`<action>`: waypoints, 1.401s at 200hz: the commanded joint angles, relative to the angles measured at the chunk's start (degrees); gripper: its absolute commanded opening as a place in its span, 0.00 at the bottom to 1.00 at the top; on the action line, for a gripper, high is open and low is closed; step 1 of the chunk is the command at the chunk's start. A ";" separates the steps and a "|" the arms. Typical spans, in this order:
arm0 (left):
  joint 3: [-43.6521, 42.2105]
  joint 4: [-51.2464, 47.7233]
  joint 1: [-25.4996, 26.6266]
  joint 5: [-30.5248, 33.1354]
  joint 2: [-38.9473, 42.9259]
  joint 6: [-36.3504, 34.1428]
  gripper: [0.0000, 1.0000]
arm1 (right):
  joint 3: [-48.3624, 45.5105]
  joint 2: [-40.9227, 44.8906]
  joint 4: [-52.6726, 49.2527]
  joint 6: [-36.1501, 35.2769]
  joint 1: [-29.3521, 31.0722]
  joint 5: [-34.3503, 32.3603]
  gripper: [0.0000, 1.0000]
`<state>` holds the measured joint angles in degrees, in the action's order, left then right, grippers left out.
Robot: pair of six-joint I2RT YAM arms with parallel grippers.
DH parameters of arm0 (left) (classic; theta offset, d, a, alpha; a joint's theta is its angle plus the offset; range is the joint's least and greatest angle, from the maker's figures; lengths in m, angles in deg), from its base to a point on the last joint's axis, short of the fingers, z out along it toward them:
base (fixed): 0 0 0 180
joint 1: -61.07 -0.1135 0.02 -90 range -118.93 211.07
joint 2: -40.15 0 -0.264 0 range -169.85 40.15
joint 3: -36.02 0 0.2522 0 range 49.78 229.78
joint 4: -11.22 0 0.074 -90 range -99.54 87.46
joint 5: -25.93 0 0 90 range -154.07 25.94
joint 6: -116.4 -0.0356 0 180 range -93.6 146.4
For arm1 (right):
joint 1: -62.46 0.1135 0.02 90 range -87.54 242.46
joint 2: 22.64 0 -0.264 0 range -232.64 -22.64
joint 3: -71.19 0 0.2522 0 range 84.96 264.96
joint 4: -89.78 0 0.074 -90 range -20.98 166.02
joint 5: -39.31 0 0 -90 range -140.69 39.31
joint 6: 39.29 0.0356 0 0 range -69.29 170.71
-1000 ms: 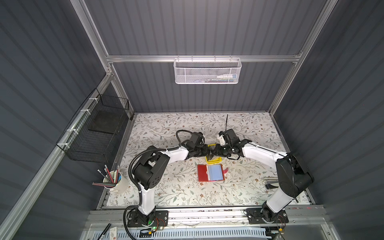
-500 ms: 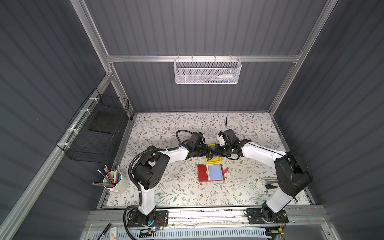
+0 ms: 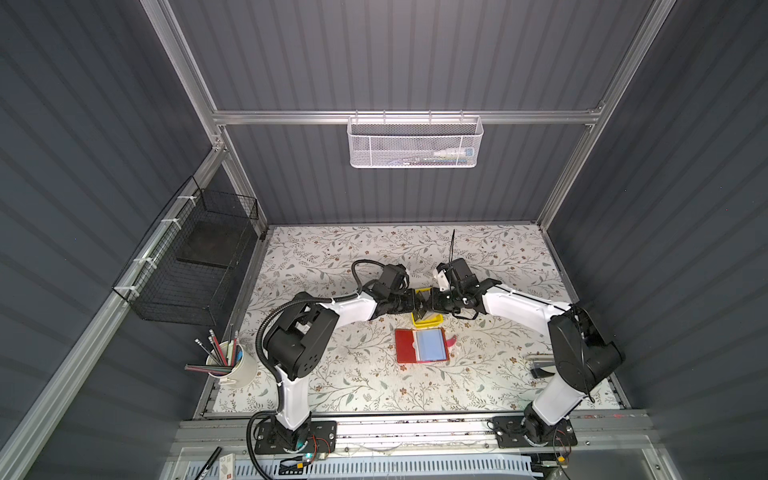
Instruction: Put the credit cards into the card holder
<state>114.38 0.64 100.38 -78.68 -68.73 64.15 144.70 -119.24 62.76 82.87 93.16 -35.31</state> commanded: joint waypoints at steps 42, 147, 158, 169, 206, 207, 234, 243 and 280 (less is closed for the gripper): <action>-4.99 0.80 0.00 -3.10 8.95 -3.00 0.28 | -4.37 5.94 2.66 1.21 0.15 -0.52 0.02; -27.03 19.50 0.50 -13.74 25.54 3.18 0.39 | -21.31 22.49 12.29 7.47 3.31 -1.19 0.02; -29.14 21.60 0.50 -14.78 26.69 3.74 0.40 | -23.30 24.94 13.38 8.38 4.12 -1.20 0.02; -30.33 22.79 0.45 -15.38 27.57 4.18 0.40 | -25.04 27.38 13.93 9.15 5.02 -1.55 0.02; -34.91 31.90 0.65 -18.04 29.19 8.62 0.41 | -31.51 37.19 17.55 12.61 5.80 -1.41 0.02; -34.99 32.07 0.67 -18.15 29.17 8.72 0.41 | -31.70 37.40 17.73 12.64 5.83 -1.36 0.02; -37.04 37.68 0.92 -19.96 28.94 11.85 0.43 | -36.13 43.78 20.00 15.12 5.86 -0.53 0.02; -37.51 39.23 1.11 -20.22 28.91 12.76 0.44 | -37.37 45.85 20.43 15.99 5.86 -0.20 0.01; -38.47 42.69 2.68 -20.20 28.91 14.09 0.47 | -41.59 53.92 23.62 19.95 5.78 1.91 0.02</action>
<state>76.63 38.32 102.06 -97.30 -40.31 76.33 105.29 -69.29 82.21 99.00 98.88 -35.16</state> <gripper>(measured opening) 0.462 0.047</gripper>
